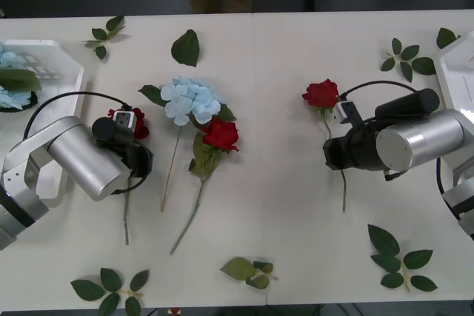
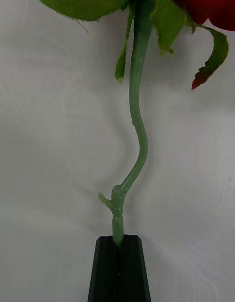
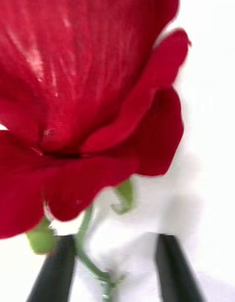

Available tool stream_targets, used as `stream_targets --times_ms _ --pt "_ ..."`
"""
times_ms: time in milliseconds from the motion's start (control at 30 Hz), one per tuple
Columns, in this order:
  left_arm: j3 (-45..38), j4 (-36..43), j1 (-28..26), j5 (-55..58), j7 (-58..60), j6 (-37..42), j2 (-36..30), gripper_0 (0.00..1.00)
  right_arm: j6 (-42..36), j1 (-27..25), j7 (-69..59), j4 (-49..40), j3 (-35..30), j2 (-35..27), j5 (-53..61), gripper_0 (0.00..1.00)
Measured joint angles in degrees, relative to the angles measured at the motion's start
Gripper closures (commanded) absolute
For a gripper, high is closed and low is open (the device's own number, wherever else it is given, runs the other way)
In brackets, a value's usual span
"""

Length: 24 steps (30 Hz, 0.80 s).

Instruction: Place the red flowers into the right box and the blue flowers into the left box. If a person shows an open palm, hand one flower to the person first, then continue sorting.

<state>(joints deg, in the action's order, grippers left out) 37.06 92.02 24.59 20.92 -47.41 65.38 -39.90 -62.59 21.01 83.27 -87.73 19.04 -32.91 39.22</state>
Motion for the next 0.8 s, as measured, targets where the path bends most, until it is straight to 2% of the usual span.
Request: stream_targets --times_ms 33,67,100,167,200,667,733,800 --pt "0.0 0.0 0.0 0.0 0.0 0.0 0.2 1.0 0.0 -0.6 0.0 -0.4 -0.3 0.0 0.0 0.8" --pt "0.0 -0.1 0.1 0.0 0.0 -0.1 0.4 1.0 0.1 -0.9 0.0 -0.6 -0.4 0.0 0.0 0.72" --pt "0.0 -0.1 0.1 -0.1 0.0 -0.2 0.5 1.0 0.4 -1.0 0.0 -0.6 -0.4 0.0 0.0 0.59" --pt "0.0 -0.2 0.2 -0.3 0.0 -0.3 0.8 1.0 1.2 -1.0 0.0 -0.6 -0.4 0.0 0.0 0.44" --pt "0.0 -0.3 0.3 -0.5 0.0 -0.3 0.8 1.0 1.6 -1.0 0.0 -0.6 -0.4 0.0 0.0 0.41" --pt "-0.4 -0.7 0.5 -1.4 0.0 0.0 1.0 1.0 2.2 -0.7 0.4 -3.3 -6.8 2.3 -3.0 0.39" --pt "-1.9 -0.5 0.5 -0.7 -0.4 1.9 0.9 1.0 2.3 -0.2 0.4 -3.0 -6.8 3.2 -5.0 0.38" --pt "-5.2 0.7 0.5 4.4 -2.5 7.0 0.1 1.0 2.4 0.9 0.4 -1.4 -6.8 4.3 -6.3 0.38"
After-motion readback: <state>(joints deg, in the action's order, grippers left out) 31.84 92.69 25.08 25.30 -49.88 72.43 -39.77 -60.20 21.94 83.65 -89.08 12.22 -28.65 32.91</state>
